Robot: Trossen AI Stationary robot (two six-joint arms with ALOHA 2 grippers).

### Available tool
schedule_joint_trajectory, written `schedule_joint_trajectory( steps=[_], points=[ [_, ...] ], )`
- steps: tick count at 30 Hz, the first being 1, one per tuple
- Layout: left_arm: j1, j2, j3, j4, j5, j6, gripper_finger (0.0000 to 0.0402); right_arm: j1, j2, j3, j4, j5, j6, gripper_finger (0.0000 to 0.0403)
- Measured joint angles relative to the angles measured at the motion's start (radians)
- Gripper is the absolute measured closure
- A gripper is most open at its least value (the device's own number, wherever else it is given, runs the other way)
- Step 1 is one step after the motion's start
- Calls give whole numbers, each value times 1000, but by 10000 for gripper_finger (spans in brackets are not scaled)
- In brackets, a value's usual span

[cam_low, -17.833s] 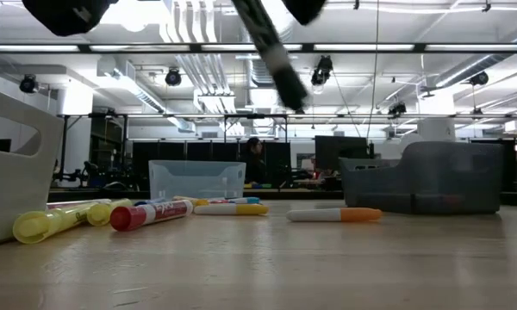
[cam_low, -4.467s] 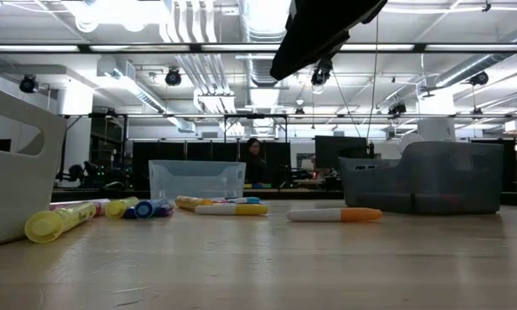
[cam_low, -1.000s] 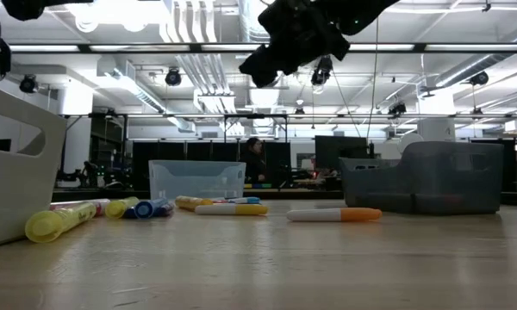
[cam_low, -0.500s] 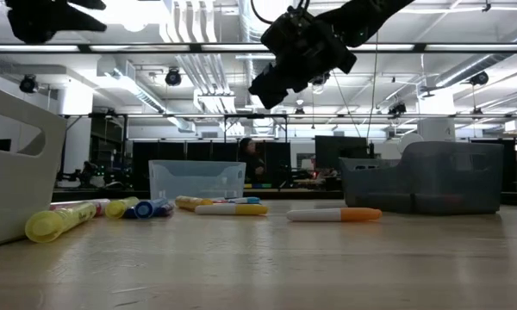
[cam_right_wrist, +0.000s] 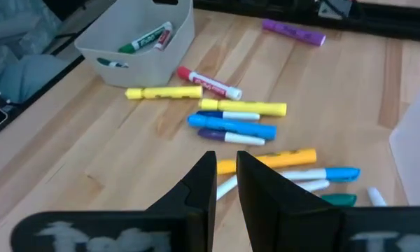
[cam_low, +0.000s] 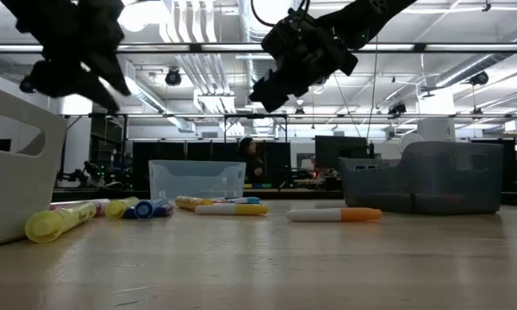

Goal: Pick & Place Markers
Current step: Put the purple highlighter pen into the black bin

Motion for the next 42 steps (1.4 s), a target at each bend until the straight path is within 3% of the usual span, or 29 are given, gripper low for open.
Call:
schedule_joint_trajectory(
  steps=[5,12,24,28,42],
  points=[
    [56,113,13,-222,136,-82,237,0,0,-46,5,0,0,351],
    [62,237,15,-442,154,-170,237,0,1,-84,7,0,3,351],
    [61,387,14,-513,232,-219,237,0,1,-83,38,0,4,351],
    [60,424,13,-576,231,-238,237,1,1,-83,38,0,7,351],
    [71,483,-10,-521,184,-181,237,3,1,-83,64,-1,11,351]
  ],
)
